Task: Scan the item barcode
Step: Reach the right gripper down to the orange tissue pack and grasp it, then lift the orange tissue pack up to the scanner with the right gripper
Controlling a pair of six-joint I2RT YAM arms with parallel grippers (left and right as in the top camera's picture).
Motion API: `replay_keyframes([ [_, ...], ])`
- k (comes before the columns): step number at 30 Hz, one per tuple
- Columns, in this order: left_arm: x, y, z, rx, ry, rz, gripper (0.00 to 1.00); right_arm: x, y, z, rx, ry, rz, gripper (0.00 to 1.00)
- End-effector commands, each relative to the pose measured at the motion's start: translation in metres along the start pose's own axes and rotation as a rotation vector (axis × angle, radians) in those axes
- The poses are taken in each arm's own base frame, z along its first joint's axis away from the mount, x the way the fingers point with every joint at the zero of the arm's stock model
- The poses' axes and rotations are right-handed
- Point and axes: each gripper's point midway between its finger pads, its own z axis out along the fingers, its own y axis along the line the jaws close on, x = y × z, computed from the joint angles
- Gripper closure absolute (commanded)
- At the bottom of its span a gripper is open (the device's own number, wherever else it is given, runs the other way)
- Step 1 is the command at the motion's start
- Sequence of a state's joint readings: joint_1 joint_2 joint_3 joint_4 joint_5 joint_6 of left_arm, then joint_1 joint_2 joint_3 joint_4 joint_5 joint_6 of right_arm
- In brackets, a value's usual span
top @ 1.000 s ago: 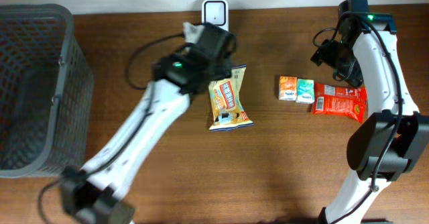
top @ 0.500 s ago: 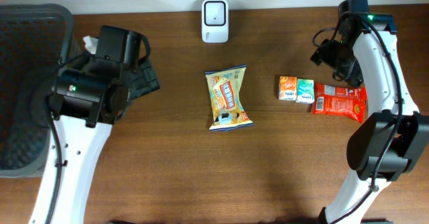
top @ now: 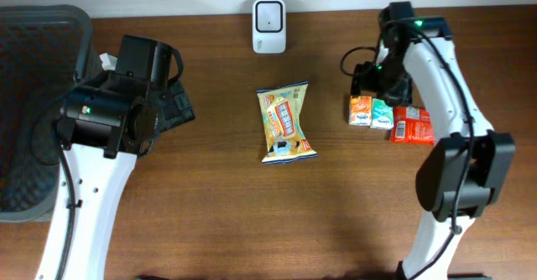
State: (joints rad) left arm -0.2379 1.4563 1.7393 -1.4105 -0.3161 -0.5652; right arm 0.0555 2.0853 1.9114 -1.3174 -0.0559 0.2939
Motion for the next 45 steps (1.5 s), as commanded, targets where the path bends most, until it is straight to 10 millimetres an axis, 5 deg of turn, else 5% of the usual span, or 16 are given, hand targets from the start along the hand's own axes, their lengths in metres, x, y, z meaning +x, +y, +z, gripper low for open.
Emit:
replay_keyframes([
  [1,-0.002,0.002,-0.007,0.015,-0.016,-0.010,0.01,-0.012,-0.014,0.010,0.045,-0.026,-0.042,0.17],
  [4,-0.002,0.002,-0.007,0.015,-0.016,-0.010,0.01,-0.013,0.002,0.020,-0.087,0.001,-0.225,0.45],
  [7,-0.002,0.002,-0.007,0.015,-0.016,-0.010,0.01,-0.010,-0.003,0.042,-0.068,0.038,-0.253,0.62],
  [14,-0.002,0.002,-0.007,0.015,-0.016,-0.010,0.01,-0.008,-0.027,0.084,-0.071,0.066,-0.199,0.63],
  [16,-0.002,0.002,-0.007,0.015,-0.016,-0.010,0.01,-0.008,-0.022,0.090,-0.123,0.061,-0.192,0.69],
  [20,-0.002,0.002,-0.007,0.015,-0.016,-0.010,0.01,-0.004,-0.014,0.098,-0.174,0.064,-0.191,0.66],
  [26,-0.002,0.002,-0.007,0.015,-0.016,-0.010,0.01,-0.003,-0.013,0.095,-0.182,0.067,-0.190,0.73],
  [31,-0.002,0.002,-0.007,0.015,-0.016,-0.010,0.01,-0.013,-0.008,0.057,-0.182,0.064,-0.190,0.71],
  [32,-0.002,0.002,-0.007,0.015,-0.016,-0.010,0.01,-0.014,-0.007,0.050,-0.183,0.065,-0.191,0.68],
  [34,-0.002,0.002,-0.007,0.015,-0.016,-0.010,0.01,-0.016,-0.007,0.047,-0.184,0.058,-0.203,0.45],
  [36,-0.002,0.002,-0.007,0.015,-0.015,-0.010,0.01,-0.015,-0.008,0.054,-0.183,0.066,-0.213,0.43],
  [38,-0.002,0.002,-0.007,0.015,-0.016,-0.010,0.01,-0.011,-0.009,0.064,-0.183,0.075,-0.211,0.46],
  [40,-0.002,0.002,-0.007,0.015,-0.016,-0.010,0.01,-0.007,-0.009,0.074,-0.193,0.085,-0.209,0.64],
  [45,-0.002,0.002,-0.007,0.015,-0.016,-0.010,0.01,-0.003,-0.007,0.086,-0.211,0.088,-0.208,0.66],
])
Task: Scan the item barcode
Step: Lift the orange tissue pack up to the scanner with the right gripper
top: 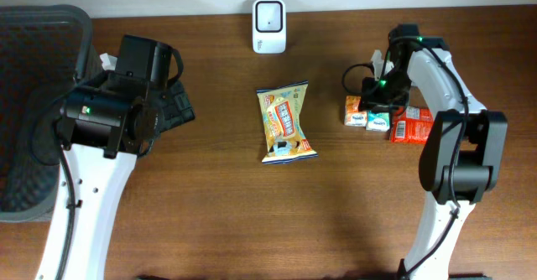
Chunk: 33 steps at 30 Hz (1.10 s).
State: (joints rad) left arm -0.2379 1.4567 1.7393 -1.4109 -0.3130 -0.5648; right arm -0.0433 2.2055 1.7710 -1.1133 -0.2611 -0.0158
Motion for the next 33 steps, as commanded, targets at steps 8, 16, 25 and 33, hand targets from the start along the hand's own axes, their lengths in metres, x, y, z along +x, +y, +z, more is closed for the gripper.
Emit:
replay_keyframes([
  [8,-0.003,0.002,-0.007,0.013,-0.018,-0.011,0.01,0.004,0.002,0.013,-0.021,0.016,-0.006,0.66],
  [16,-0.002,0.002,-0.007,0.012,-0.018,-0.010,0.01,0.007,0.007,0.026,-0.068,0.013,-0.007,0.66],
  [25,-0.003,0.002,-0.007,0.013,-0.018,-0.011,0.01,0.014,0.000,0.035,-0.049,0.027,0.003,0.96],
  [33,-0.003,0.002,-0.007,0.013,-0.018,-0.011,0.01,-0.001,0.074,-0.036,-0.658,-0.050,-0.047,0.96],
])
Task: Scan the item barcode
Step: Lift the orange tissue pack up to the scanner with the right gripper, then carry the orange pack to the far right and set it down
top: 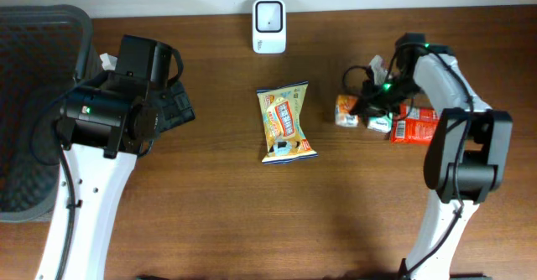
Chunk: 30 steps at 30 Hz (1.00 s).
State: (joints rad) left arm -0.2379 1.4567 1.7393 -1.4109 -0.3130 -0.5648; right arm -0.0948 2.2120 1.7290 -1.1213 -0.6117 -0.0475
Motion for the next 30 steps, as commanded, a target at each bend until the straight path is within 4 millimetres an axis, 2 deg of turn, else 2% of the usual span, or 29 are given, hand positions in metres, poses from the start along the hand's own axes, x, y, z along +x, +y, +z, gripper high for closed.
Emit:
replay_keyframes([
  [1,-0.003,0.002,-0.007,0.013,-0.018,-0.011,0.01,-0.005,0.062,-0.024,-0.407,-0.054,-0.114,0.96],
  [3,-0.003,0.002,-0.007,0.013,-0.018,-0.011,0.01,-0.004,0.085,-0.033,-0.543,-0.063,-0.118,0.96],
  [6,-0.003,0.002,-0.007,0.013,-0.018,-0.011,0.01,0.001,0.112,-0.037,-0.657,-0.068,-0.191,0.96],
  [11,-0.003,0.002,-0.007,0.013,-0.018,-0.011,0.01,0.014,0.129,-0.012,-0.601,-0.006,-0.274,0.96],
  [12,-0.003,0.002,-0.007,0.013,-0.018,-0.011,0.01,0.016,0.131,-0.007,-0.585,0.004,-0.285,0.96],
  [13,-0.003,0.002,-0.007,0.013,-0.018,-0.011,0.01,0.015,0.123,0.006,-0.486,0.024,-0.296,0.96],
  [15,-0.003,0.002,-0.007,0.013,-0.018,-0.011,0.01,0.007,0.093,0.028,-0.224,0.044,-0.197,0.96],
  [16,-0.003,0.002,-0.007,0.013,-0.018,-0.011,0.01,-0.002,0.077,0.033,-0.057,0.027,-0.179,0.96],
  [17,-0.003,0.002,-0.007,0.013,-0.018,-0.011,0.01,-0.011,0.072,0.031,0.053,0.000,-0.199,0.96],
  [19,-0.002,0.002,-0.007,0.012,-0.018,-0.010,0.01,-0.044,0.070,0.010,0.293,-0.124,-0.224,0.96],
  [21,-0.002,0.002,-0.007,0.012,-0.018,-0.010,0.01,-0.093,0.085,-0.028,0.524,-0.356,-0.271,0.96],
  [24,-0.003,0.002,-0.007,0.013,-0.018,-0.011,0.01,-0.142,0.112,-0.063,0.727,-0.661,-0.324,0.96],
  [25,-0.003,0.002,-0.007,0.013,-0.018,-0.011,0.01,-0.154,0.125,-0.065,0.756,-0.736,-0.357,0.96],
  [27,-0.002,0.002,-0.007,0.012,-0.018,-0.010,0.01,-0.172,0.161,-0.054,0.753,-0.818,-0.521,0.96],
  [30,-0.003,0.002,-0.007,0.013,-0.018,-0.011,0.01,-0.195,0.187,-0.026,0.789,-0.871,-0.742,0.96],
])
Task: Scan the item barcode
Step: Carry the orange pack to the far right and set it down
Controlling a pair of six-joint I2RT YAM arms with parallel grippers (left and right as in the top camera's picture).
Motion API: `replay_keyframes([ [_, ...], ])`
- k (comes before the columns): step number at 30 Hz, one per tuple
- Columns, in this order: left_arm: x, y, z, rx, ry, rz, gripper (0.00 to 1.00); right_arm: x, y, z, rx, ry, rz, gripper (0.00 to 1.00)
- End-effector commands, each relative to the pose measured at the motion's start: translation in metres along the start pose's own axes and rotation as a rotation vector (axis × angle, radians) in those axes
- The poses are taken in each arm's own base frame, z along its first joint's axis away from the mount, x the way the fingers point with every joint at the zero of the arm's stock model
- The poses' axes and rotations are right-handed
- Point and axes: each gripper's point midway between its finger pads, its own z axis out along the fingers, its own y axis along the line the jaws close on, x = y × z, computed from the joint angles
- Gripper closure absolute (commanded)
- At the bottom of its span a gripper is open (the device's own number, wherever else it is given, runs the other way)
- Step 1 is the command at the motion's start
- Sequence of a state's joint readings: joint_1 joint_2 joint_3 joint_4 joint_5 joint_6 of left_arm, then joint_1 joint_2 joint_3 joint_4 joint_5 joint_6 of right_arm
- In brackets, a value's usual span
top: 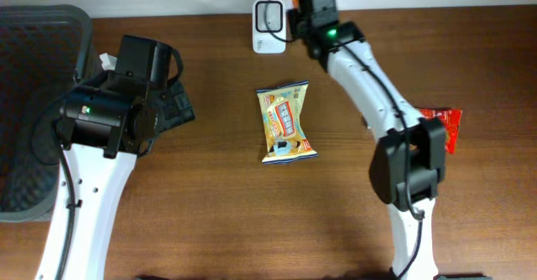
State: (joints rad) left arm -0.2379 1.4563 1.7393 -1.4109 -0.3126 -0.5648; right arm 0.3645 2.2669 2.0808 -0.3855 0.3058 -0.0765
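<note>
The white barcode scanner [268, 15] stands at the table's far edge, centre. My right arm reaches across to it, and the right gripper [291, 16] sits right beside the scanner's right side. The wrist covers its fingers, so anything held is hidden. No orange carton shows anywhere on the table. A yellow snack bag [286, 122] lies flat mid-table. My left gripper [174, 106] rests at the left, away from every item, its fingers a dark shape I cannot read.
A red packet [443, 122] lies at the right, partly behind the right arm's base link. A dark mesh chair [38, 104] fills the left edge. The right arm's long link crosses the table diagonally from scanner to right side.
The right gripper was down at the orange carton on the right; now it is up at the scanner. The orange carton is gone from its spot and the green one no longer shows.
The right gripper first hovered over the row of orange, green and red packets. Then it stood lower on them, and the orange carton sat shifted left of the others. Now the arm is stretched to the scanner. The left arm and snack bag have stayed put.
</note>
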Motion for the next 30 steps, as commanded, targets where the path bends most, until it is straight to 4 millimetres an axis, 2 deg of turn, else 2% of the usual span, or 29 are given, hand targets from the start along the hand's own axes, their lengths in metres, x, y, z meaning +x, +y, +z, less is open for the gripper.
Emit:
replay_keyframes([
  [1,-0.003,0.002,-0.007,0.012,-0.018,-0.010,0.01,0.015,0.024,0.033,0.045,-0.029,-0.284,0.96],
  [3,-0.003,0.002,-0.007,0.012,-0.018,-0.010,0.01,0.021,0.037,0.047,0.050,-0.053,-0.416,0.96],
  [5,-0.003,0.002,-0.007,0.012,-0.018,-0.010,0.01,0.023,0.044,0.053,0.067,-0.069,-0.493,0.96],
  [10,-0.003,0.002,-0.007,0.012,-0.018,-0.010,0.01,0.018,0.044,0.052,0.082,-0.086,-0.467,0.96],
  [11,-0.003,0.002,-0.007,0.012,-0.018,-0.010,0.01,0.018,0.039,0.052,0.108,-0.080,-0.413,0.96],
  [13,-0.003,0.002,-0.007,0.012,-0.018,-0.010,0.01,0.006,0.012,0.040,0.233,-0.089,-0.195,0.96],
  [14,-0.003,0.002,-0.007,0.012,-0.018,-0.010,0.01,-0.003,0.002,0.029,0.249,-0.101,-0.096,0.96],
  [16,-0.003,0.002,-0.007,0.012,-0.018,-0.011,0.01,-0.019,-0.007,0.009,0.202,-0.113,0.008,0.96],
  [17,-0.003,0.002,-0.007,0.012,-0.018,-0.010,0.01,-0.038,-0.024,-0.018,0.139,-0.117,0.102,0.96],
  [18,-0.003,0.002,-0.007,0.012,-0.018,-0.010,0.01,-0.044,-0.039,-0.031,0.128,-0.112,0.148,0.96],
  [20,-0.003,0.002,-0.007,0.012,-0.018,-0.010,0.01,-0.046,-0.075,-0.053,0.154,-0.085,0.233,0.96],
  [21,-0.002,0.002,-0.007,0.012,-0.017,-0.010,0.01,-0.042,-0.103,-0.068,0.183,-0.052,0.294,0.96],
  [22,-0.003,0.002,-0.007,0.012,-0.018,-0.010,0.01,-0.030,-0.133,-0.084,0.202,0.005,0.354,0.96],
  [23,-0.003,0.002,-0.007,0.012,-0.018,-0.010,0.01,-0.018,-0.155,-0.094,0.215,0.050,0.389,0.96],
  [26,-0.003,0.002,-0.007,0.012,-0.018,-0.010,0.01,0.034,-0.215,-0.116,0.273,0.226,0.450,0.96],
  [27,-0.003,0.002,-0.007,0.012,-0.018,-0.010,0.01,0.046,-0.227,-0.119,0.295,0.266,0.462,0.96],
  [28,-0.003,0.002,-0.007,0.012,-0.018,-0.010,0.01,0.083,-0.259,-0.127,0.362,0.365,0.537,0.96],
  [30,-0.003,0.002,-0.007,0.012,-0.018,-0.010,0.01,0.129,-0.302,-0.137,0.463,0.456,0.678,0.96],
])
